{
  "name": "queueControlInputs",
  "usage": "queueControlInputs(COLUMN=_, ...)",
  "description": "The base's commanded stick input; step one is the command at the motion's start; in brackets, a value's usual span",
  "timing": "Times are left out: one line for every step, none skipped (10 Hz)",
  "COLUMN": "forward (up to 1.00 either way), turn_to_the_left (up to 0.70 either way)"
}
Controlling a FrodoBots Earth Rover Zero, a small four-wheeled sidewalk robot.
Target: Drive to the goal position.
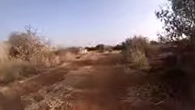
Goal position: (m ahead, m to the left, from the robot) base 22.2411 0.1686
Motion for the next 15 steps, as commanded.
queueControlInputs(forward=0.70, turn_to_the_left=0.00)
queueControlInputs(forward=0.70, turn_to_the_left=0.00)
queueControlInputs(forward=0.70, turn_to_the_left=0.00)
queueControlInputs(forward=0.70, turn_to_the_left=0.00)
queueControlInputs(forward=0.70, turn_to_the_left=0.00)
queueControlInputs(forward=0.70, turn_to_the_left=0.00)
queueControlInputs(forward=0.70, turn_to_the_left=0.00)
queueControlInputs(forward=0.70, turn_to_the_left=0.00)
queueControlInputs(forward=0.70, turn_to_the_left=0.00)
queueControlInputs(forward=0.70, turn_to_the_left=-0.01)
queueControlInputs(forward=0.70, turn_to_the_left=-0.29)
queueControlInputs(forward=0.70, turn_to_the_left=-0.23)
queueControlInputs(forward=0.70, turn_to_the_left=-0.09)
queueControlInputs(forward=0.70, turn_to_the_left=0.00)
queueControlInputs(forward=0.70, turn_to_the_left=0.00)
